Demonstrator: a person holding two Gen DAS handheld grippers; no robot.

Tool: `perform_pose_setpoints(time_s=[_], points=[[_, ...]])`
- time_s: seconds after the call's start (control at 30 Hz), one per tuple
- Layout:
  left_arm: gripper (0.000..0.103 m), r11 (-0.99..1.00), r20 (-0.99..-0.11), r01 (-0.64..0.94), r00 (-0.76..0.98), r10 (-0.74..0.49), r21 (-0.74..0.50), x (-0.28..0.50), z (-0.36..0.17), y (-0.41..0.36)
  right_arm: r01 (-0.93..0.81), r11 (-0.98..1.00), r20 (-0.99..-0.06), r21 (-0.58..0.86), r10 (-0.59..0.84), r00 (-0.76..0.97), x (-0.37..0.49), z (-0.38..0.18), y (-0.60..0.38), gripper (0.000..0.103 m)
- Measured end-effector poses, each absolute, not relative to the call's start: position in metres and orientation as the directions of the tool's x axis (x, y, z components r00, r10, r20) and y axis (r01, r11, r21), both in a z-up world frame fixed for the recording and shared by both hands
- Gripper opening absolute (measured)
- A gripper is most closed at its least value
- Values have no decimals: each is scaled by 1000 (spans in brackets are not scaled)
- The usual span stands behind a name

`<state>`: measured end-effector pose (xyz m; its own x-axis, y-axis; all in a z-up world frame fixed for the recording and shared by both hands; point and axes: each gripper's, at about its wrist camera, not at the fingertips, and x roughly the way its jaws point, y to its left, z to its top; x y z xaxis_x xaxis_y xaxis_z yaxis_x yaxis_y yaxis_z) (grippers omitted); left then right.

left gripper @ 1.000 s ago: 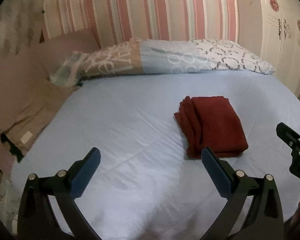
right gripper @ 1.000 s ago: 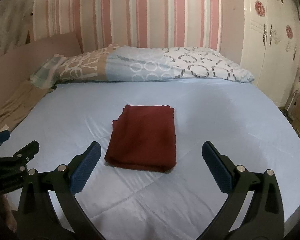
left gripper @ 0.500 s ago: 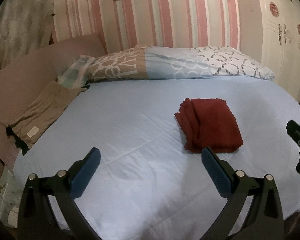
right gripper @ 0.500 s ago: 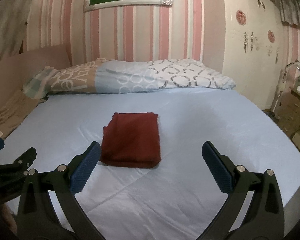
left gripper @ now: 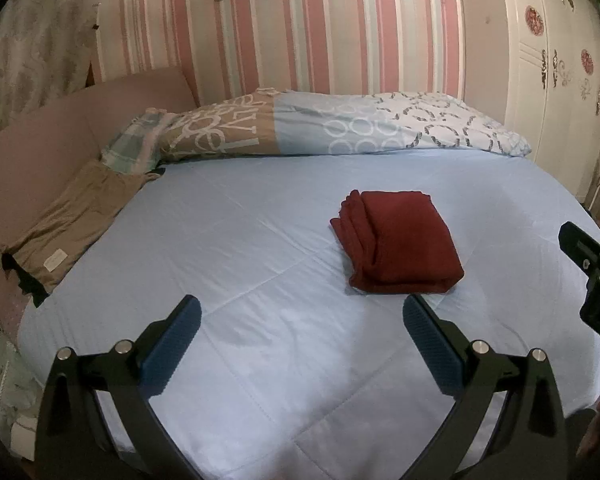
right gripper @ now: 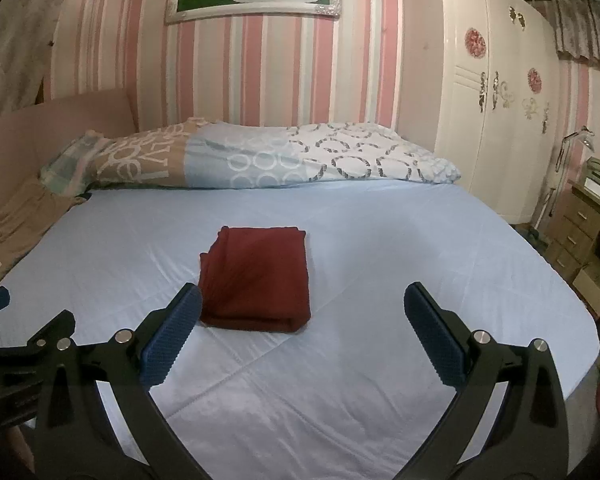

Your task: Fold small clothes

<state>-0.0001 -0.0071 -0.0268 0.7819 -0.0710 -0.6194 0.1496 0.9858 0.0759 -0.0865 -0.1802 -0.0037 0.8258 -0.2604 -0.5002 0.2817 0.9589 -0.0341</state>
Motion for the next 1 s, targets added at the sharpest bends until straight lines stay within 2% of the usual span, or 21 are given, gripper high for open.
perform_pose_setpoints(time_s=[1.0], points=[[101, 991, -604, 113, 796, -44, 76, -3, -19, -7, 288, 956, -494, -52, -275, 825, -79, -3, -176, 100]])
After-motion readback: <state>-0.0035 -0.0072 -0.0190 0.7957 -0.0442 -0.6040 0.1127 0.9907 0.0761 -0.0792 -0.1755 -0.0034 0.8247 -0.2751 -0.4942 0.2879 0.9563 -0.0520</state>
